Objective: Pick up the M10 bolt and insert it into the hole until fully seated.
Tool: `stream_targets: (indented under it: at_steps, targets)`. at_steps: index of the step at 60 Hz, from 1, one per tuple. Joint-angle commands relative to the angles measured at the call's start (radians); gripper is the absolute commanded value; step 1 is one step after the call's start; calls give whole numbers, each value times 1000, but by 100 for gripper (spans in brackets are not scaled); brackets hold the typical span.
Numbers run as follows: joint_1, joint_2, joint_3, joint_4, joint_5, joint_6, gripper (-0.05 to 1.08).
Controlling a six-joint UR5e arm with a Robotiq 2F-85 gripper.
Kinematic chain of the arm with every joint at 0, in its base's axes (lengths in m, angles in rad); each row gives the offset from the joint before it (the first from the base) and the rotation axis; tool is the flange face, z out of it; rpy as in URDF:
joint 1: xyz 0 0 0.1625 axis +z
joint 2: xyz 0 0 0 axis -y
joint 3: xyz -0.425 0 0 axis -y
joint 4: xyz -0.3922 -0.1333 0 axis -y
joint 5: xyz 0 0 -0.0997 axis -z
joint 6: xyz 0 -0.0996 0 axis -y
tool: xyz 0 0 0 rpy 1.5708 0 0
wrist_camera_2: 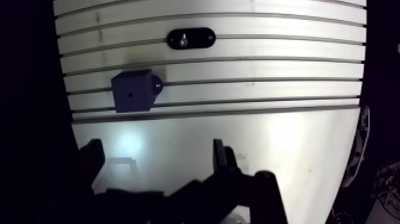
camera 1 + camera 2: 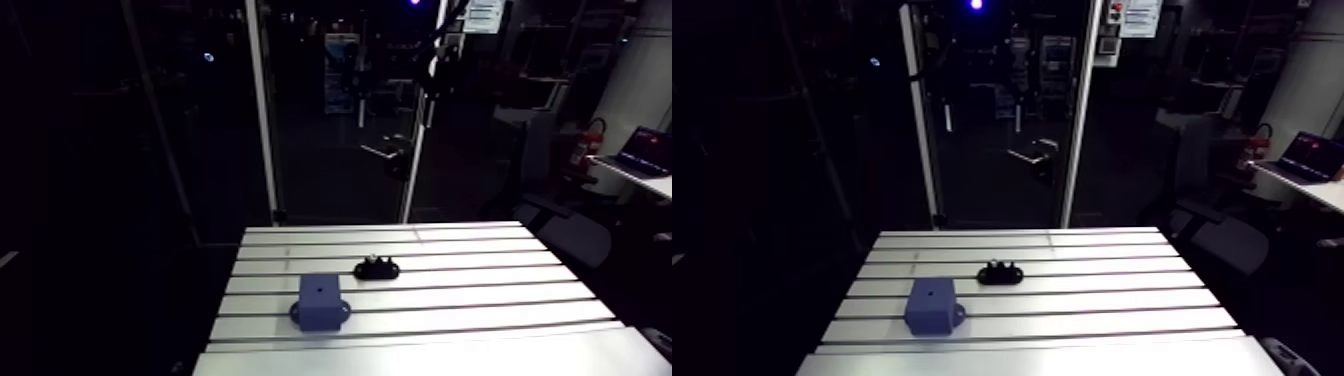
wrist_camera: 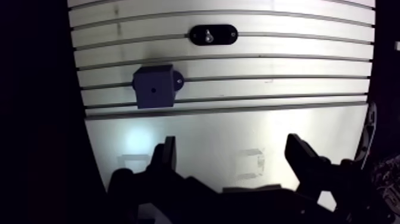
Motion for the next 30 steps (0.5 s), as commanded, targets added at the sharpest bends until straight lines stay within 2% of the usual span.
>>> stream_targets:
  at_steps: [1,30]
  targets:
    - [58,31,-40,15,11,-8,1]
    - [57,29,-35,15,12,-8,1]
